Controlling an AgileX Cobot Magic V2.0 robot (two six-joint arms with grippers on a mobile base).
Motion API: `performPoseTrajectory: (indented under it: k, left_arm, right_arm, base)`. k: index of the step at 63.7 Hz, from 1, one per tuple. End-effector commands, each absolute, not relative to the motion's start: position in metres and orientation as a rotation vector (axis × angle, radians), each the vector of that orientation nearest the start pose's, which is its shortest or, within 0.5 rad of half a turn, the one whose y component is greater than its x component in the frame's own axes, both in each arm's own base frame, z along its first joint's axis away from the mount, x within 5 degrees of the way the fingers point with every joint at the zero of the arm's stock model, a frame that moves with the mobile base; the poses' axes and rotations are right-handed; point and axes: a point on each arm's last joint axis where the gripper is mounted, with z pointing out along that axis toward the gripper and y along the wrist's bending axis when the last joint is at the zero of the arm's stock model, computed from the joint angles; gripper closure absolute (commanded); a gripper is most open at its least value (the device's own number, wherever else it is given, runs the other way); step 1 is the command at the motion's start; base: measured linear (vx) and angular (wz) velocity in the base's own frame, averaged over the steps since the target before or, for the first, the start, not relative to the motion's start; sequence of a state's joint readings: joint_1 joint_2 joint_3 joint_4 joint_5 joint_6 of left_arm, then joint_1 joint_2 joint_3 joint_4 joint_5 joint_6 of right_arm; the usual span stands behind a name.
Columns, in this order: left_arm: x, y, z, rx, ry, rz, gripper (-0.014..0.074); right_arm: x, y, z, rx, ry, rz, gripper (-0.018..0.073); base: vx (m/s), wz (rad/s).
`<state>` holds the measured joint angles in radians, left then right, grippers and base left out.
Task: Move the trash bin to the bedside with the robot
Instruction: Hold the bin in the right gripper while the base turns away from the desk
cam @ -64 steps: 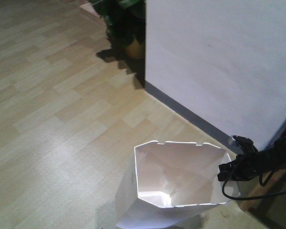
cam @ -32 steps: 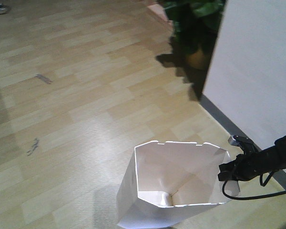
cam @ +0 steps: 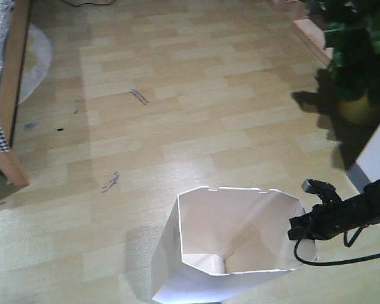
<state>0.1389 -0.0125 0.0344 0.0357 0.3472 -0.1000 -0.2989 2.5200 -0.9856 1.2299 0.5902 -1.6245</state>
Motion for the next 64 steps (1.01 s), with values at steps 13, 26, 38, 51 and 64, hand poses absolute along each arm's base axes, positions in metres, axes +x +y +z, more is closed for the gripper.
performPoseTrajectory:
  k: [13,26,38,51,64]
  left_arm:
    - [0.0535,0.0082,0.1764,-0.191,1.766,0.054,0.0603]
    - [0.0535,0.0082,0.1764,-0.191,1.766,0.054,0.0603]
    - [0.0535,0.0082,0.1764,-0.191,1.766,0.054,0.0603]
    - [0.0535,0.0082,0.1764,-0.191,1.766,0.054,0.0603]
    - [0.0535,0.0082,0.1764,-0.191,1.766,0.054,0.0603]
  right_arm:
    - [0.3107,-0.0292,-0.0298,-0.204,2.727,1.107,0.0564]
    - [0.3107,-0.0292,-0.0298,-0.204,2.727,1.107,0.0564]
    - [0.3107,-0.0292,-0.0298,-0.204,2.727,1.107,0.0564]
    - [0.3107,-0.0292,-0.0298,-0.204,2.727,1.107,0.0564]
    - [0.3107,-0.0292,-0.0298,-0.204,2.727,1.107,0.0564]
  base:
    - [0.15,0.36]
    - [0.16,0.22]
    - [0.17,0.13]
    - [0.19,0.03]
    - [0.21,-0.05]
